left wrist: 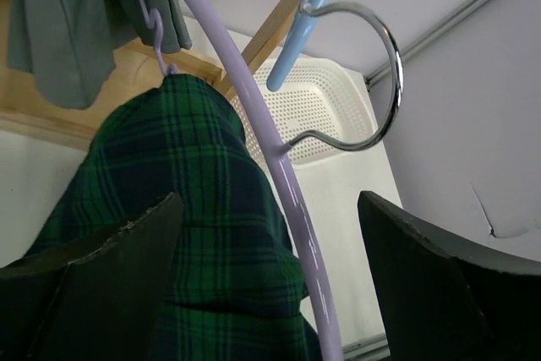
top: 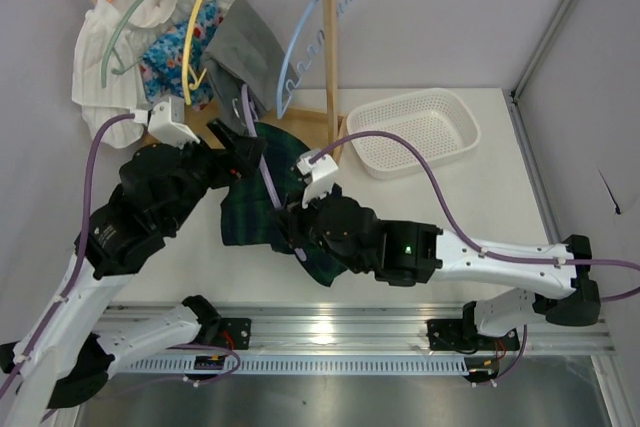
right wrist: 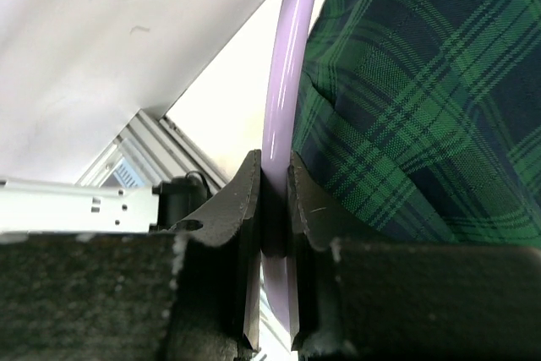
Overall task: Place the skirt on the hanger
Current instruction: Place skirt on hanger
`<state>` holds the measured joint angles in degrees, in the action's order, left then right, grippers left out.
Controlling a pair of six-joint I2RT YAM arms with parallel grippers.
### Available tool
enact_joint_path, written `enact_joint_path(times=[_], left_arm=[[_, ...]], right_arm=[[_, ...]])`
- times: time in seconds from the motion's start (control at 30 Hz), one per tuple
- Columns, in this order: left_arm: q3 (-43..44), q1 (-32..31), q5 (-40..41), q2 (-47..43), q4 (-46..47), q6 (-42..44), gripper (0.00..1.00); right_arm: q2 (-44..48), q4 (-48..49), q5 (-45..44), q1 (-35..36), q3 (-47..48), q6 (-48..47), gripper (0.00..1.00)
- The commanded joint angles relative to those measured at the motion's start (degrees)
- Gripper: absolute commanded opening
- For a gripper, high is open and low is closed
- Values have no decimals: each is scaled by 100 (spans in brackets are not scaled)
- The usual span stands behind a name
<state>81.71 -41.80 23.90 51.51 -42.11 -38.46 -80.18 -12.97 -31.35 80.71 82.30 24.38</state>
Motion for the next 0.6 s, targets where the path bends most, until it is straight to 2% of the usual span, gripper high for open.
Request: enact_joint_path(times=[0.0, 0.27, 0.57], left_arm=[[-102, -144, 132, -70, -166, 102, 91], [-252, -285, 282, -255, -263, 163, 91], [-594, -293, 264, -466, -219, 93, 91]], right_arm=[[521, 717, -547, 208, -82, 84, 0], [863, 638, -635, 577, -565, 278, 0], [1461, 594, -1461, 1210, -1067, 251, 0]])
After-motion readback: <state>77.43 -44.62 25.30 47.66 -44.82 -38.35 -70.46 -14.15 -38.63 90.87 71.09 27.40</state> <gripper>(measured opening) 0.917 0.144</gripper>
